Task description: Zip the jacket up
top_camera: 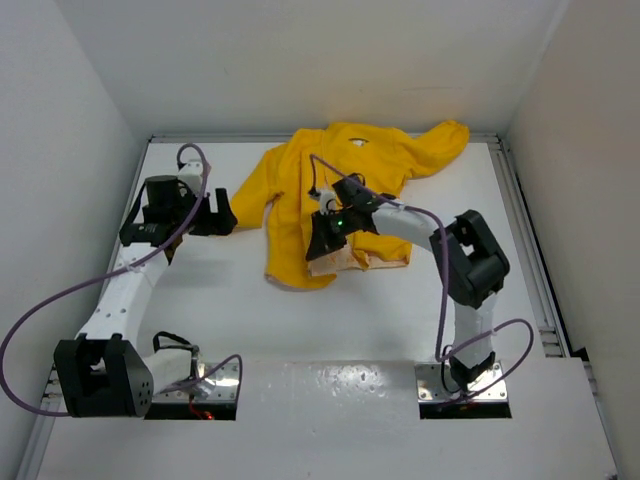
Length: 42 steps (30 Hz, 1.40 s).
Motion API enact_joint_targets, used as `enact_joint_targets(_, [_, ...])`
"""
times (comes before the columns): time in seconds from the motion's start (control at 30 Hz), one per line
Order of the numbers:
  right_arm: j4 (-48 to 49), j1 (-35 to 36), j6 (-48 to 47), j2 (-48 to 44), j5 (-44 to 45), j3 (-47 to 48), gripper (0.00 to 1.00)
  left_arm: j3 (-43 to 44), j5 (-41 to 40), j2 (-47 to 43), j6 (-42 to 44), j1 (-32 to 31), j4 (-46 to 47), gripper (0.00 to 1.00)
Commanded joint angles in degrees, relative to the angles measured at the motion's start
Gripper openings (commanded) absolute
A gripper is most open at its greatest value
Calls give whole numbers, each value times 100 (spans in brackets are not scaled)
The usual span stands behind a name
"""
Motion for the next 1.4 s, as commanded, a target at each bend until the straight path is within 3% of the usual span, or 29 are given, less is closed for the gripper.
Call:
enact_joint_targets(0.0, [1707, -448, 867, -515, -2174, -346, 0, -248, 1727, -313, 643, 55, 130, 87])
enact_joint_targets(0.03, [2502, -527, 1256, -489, -2420, -453, 0, -311, 1999, -313, 643, 55, 130, 88])
enact_joint_targets(0.07, [4024, -745, 2365, -419, -2945, -585, 0, -390, 2272, -313, 556, 55, 130, 90])
enact_joint_targets(0.1, [4944, -800, 3107, -35, -3403, -699, 0, -486, 2953, -313, 494, 55, 269, 93])
enact_joint_targets(0.13, [7764, -861, 4716, 169, -3512, -796, 0, -696, 3290, -313, 389, 55, 383, 93])
enact_joint_targets(0.17, [8305, -949, 5915, 397, -3565, -771, 1, -820, 3946, -165, 101, 55, 698, 95])
enact_joint_targets(0.27, [8519, -880, 5732, 293, -3986, -1017, 1, -1268, 4933, 229, -804, 55, 1706, 90])
enact_joint_targets(0.3, [8861, -845, 6065, 381, -4074, -982, 1, -1374, 5059, 310, -1086, 55, 2016, 90])
enact_joint_targets(0.33, [9995, -836, 7156, 486, -4110, -842, 1, -1514, 5060, 363, -1497, 55, 2280, 90])
enact_joint_targets(0.47, [10016, -809, 6964, 426, -4145, -1017, 1, -1630, 4990, 302, -1958, -7, 3422, 89])
enact_joint_targets(0.67, [10033, -590, 6754, 382, -4347, -1043, 0, -1559, 4963, 424, -2352, -358, 3881, 78])
enact_joint_targets(1.17, [9480, -405, 6244, 426, -4339, -955, 0, -1507, 5069, 372, -2460, -1228, 3803, 70])
enact_joint_targets(1.37, [9436, -414, 6191, 426, -4356, -946, 0, -1445, 5175, 486, -2266, -1439, 3610, 60])
